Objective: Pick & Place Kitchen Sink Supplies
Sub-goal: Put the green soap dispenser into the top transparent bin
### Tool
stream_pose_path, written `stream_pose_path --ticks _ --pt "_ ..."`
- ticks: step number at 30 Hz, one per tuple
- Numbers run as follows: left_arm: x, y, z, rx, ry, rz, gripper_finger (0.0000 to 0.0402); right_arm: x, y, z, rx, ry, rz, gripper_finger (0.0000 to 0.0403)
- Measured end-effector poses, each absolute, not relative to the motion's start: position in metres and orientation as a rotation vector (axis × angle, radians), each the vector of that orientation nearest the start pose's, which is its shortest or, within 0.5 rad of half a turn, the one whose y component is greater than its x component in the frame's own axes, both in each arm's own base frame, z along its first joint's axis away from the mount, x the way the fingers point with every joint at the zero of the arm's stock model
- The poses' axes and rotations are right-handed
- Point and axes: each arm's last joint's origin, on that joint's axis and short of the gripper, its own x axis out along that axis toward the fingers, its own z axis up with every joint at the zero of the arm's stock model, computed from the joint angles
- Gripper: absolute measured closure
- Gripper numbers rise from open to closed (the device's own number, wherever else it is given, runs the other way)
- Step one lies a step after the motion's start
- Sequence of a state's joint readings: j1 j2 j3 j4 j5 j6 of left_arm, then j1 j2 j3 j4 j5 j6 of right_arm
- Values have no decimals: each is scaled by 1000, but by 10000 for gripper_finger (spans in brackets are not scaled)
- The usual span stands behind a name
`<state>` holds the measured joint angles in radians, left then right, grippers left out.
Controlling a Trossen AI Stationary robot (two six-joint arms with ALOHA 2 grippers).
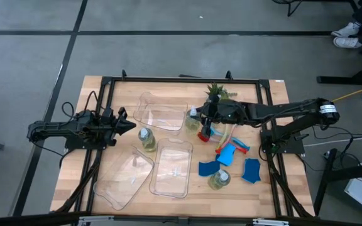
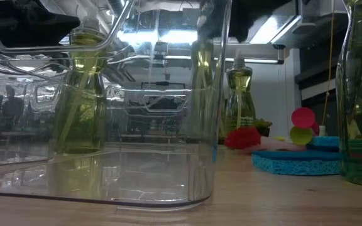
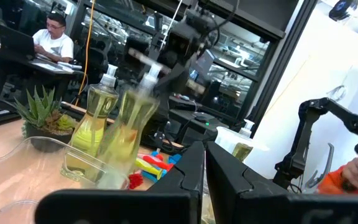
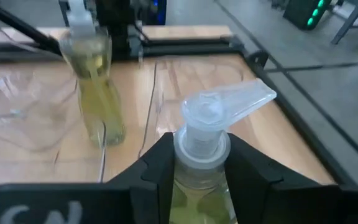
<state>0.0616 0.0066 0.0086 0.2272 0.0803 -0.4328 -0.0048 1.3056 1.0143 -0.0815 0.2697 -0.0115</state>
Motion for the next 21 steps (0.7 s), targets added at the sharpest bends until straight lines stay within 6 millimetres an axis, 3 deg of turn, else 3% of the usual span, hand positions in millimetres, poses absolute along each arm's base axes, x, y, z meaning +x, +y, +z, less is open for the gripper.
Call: stream_pose_path --ticks 11,16,21 --pt "95 4 188 -415 -221 -68 391 288 -9 379 -121 342 -258 290" --pt "95 4 188 -415 -221 -68 391 289 -11 391 -147 270 -264 290" --pt "95 4 188 -415 -221 -68 391 301 -20 389 -153 236 -296 290"
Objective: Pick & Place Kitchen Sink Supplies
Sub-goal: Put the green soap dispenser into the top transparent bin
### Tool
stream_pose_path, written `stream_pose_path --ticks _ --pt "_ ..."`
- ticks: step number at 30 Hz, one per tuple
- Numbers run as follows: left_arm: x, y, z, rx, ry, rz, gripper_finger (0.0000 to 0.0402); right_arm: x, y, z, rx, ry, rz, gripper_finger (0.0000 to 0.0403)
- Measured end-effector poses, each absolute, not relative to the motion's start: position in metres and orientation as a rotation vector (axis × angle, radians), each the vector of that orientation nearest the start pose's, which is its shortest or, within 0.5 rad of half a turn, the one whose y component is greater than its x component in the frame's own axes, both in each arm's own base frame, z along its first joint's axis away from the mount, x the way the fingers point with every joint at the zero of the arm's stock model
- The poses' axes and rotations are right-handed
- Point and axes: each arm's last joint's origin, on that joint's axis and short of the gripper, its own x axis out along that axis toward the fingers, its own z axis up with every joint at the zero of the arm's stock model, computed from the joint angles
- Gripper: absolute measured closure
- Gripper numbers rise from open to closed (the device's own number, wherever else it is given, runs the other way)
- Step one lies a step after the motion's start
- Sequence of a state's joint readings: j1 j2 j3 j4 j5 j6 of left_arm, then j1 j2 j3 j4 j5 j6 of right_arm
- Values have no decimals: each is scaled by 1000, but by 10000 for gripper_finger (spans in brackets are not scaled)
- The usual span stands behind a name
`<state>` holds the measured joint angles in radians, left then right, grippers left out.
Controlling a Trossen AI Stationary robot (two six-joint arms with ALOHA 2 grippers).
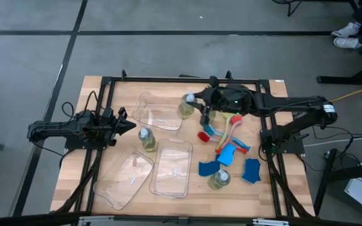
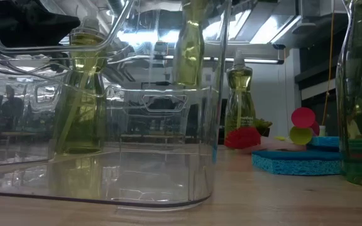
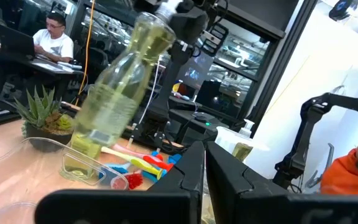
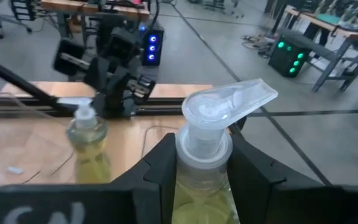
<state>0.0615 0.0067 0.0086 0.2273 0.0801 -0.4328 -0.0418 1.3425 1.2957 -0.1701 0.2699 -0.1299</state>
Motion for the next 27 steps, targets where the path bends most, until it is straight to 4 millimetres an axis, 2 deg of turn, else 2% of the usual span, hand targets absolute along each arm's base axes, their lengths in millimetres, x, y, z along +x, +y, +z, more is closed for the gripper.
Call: stream_pose_path --ticks 10,18,27 --pt "95 4 188 -414 -221 -67 391 349 -50 352 -148 228 -249 290" --pt "95 4 188 -415 -221 -67 389 367 -75 320 -94 307 -237 290" --pt "95 4 188 -415 -221 -68 391 379 -78 297 -81 373 -198 290"
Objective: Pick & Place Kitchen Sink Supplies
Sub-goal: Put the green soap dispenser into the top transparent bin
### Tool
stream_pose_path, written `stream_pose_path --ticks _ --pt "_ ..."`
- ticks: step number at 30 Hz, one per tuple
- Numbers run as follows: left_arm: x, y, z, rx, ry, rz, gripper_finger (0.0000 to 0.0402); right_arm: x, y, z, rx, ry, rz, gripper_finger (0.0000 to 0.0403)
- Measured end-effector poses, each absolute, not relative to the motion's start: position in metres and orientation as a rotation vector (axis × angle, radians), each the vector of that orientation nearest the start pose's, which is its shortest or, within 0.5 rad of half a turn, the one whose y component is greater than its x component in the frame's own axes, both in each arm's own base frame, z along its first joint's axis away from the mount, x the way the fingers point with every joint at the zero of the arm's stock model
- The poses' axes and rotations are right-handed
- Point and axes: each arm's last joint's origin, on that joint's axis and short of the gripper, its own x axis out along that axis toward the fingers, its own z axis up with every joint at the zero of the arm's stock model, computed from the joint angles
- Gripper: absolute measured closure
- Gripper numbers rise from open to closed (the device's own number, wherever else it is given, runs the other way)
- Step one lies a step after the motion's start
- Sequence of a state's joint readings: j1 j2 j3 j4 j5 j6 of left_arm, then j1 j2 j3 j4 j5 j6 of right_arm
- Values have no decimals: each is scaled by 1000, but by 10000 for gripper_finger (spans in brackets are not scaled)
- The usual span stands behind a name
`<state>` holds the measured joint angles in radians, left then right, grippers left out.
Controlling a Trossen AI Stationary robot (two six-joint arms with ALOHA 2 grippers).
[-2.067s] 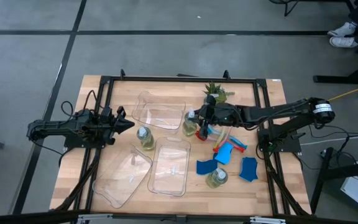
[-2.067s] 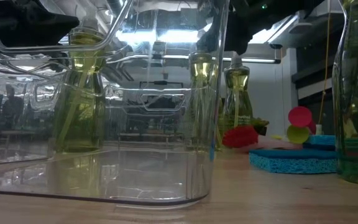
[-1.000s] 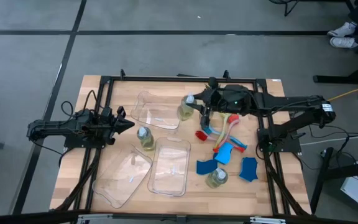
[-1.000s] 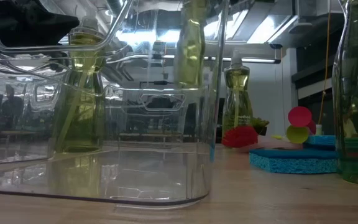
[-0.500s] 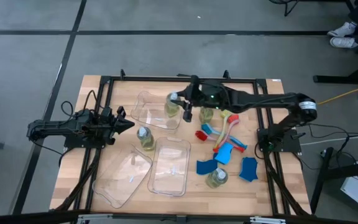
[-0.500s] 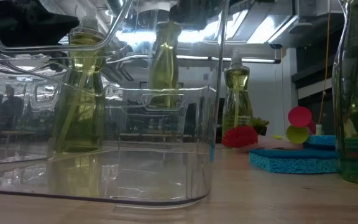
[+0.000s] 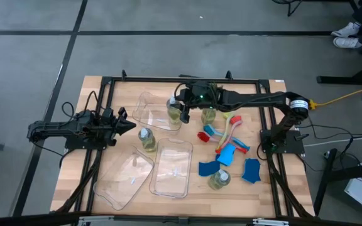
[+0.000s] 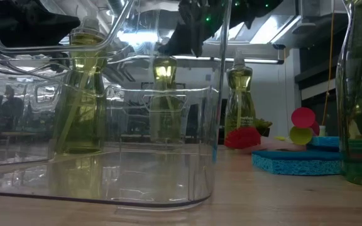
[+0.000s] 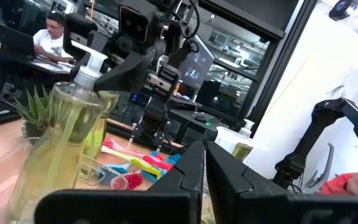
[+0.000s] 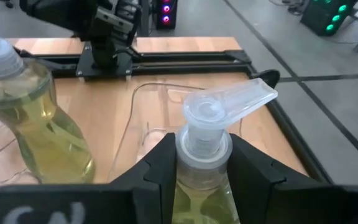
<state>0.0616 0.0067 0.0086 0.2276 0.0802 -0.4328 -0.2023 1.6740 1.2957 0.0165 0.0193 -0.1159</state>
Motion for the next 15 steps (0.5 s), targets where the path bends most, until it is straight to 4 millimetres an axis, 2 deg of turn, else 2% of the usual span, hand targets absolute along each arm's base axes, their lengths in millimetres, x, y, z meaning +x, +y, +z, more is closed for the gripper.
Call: stream_pose_path --ticks 8,15 --pt "95 4 188 -415 -221 -68 391 386 -79 287 -78 388 -182 290" --pt "95 4 188 -415 -221 -68 391 387 -80 286 -75 385 -183 290"
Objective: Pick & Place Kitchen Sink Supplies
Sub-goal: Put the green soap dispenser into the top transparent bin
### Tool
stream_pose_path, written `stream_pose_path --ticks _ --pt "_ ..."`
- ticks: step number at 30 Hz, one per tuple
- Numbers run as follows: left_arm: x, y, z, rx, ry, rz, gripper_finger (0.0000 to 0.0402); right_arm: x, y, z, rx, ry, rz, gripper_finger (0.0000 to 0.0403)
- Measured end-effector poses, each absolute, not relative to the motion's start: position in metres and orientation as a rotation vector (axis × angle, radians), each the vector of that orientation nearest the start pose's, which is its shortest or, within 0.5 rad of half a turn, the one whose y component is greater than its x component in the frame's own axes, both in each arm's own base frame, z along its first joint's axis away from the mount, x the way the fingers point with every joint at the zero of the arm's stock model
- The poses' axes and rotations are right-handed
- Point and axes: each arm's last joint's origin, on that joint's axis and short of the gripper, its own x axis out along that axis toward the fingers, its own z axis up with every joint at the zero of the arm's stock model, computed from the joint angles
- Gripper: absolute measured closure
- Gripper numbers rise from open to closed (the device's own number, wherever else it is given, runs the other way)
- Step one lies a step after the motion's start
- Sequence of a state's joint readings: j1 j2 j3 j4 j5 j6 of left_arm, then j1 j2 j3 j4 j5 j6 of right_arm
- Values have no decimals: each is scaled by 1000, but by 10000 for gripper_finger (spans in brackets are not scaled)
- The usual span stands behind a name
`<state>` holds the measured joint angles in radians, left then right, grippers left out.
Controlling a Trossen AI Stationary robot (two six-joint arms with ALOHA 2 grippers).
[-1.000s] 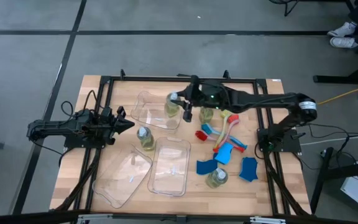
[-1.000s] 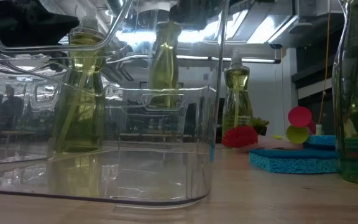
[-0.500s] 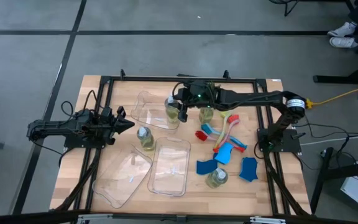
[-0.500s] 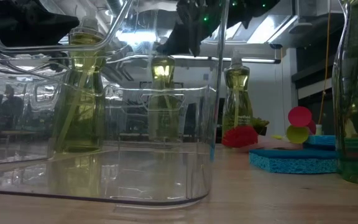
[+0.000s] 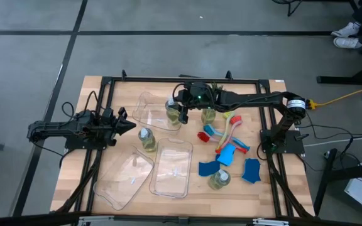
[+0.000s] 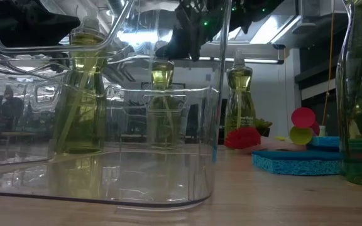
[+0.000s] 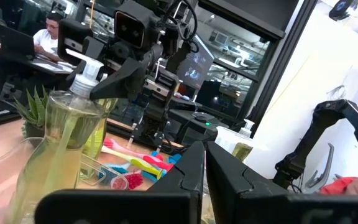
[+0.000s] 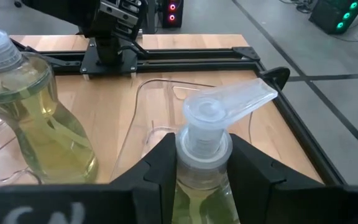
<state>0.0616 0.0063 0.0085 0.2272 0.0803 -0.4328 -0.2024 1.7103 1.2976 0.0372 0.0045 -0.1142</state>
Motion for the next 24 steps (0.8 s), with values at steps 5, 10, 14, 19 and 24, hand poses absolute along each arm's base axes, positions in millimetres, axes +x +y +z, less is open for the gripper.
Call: stream_pose_path --ticks 5,10,14,19,24 --pt "95 4 188 -415 -221 -68 391 387 -80 286 -74 386 -187 228" --pt "95 4 188 -415 -220 -68 391 386 -79 287 -73 388 -185 165" --pt "95 4 188 -415 -221 -68 391 380 -78 294 -71 393 -186 145" --pt "95 4 188 -415 -221 -67 391 366 -79 305 -81 426 -242 140" --pt "95 4 188 -415 -221 -68 391 353 -77 318 -81 434 -249 139"
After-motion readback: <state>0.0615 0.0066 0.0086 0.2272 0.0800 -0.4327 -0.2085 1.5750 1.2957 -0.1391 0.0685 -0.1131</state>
